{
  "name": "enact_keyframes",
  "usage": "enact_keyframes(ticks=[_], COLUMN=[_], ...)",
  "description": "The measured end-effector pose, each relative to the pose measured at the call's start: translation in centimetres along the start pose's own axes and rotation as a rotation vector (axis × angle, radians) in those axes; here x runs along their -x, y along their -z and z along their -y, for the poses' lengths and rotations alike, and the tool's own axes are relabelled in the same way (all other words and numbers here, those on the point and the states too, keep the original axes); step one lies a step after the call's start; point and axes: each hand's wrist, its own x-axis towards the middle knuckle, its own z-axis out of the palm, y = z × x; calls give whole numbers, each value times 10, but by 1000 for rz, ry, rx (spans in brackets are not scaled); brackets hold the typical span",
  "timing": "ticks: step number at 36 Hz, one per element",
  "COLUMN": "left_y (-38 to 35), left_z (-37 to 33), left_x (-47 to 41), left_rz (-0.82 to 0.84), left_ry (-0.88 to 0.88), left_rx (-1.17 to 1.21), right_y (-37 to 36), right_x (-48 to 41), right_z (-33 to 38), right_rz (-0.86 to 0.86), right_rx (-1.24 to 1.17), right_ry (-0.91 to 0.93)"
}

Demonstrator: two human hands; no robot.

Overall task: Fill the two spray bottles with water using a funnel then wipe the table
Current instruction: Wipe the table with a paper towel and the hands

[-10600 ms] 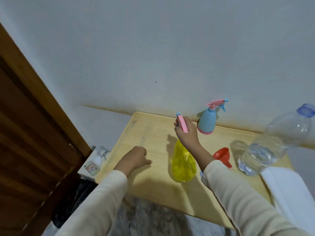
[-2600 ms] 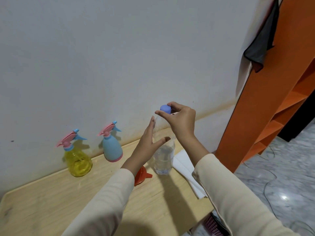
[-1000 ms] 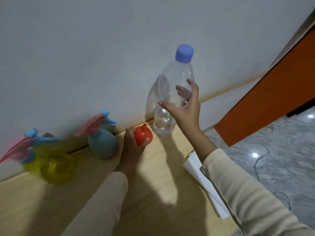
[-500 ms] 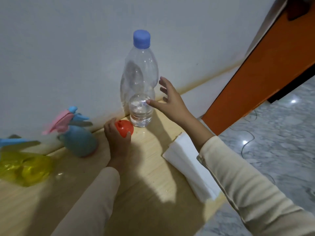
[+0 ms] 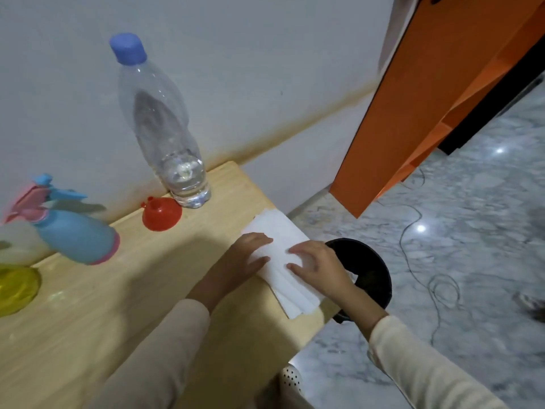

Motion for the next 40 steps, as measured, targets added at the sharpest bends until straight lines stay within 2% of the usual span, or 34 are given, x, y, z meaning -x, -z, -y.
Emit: enact_keyframes(ticks=[7, 15, 25, 31, 40], left_y=[-6, -2, 2, 11, 67], left_z=[6, 1, -14, -31, -59], left_x=[-1, -7, -13, -24, -62], left_rz=[116, 78, 61, -53, -148], left_ry=[-68, -121, -87, -79, -48], left_rx=[-5, -85, -46, -73, -88], right_y=[-17, -26, -20, 7, 74], right_x=[20, 20, 17, 7, -42], right_z=[-13, -15, -11, -2, 52], right_rz=[-72, -155, -204, -197, -238], right_rx=[45, -1, -165, -124, -55], right_ry=[84, 111, 14, -30, 88])
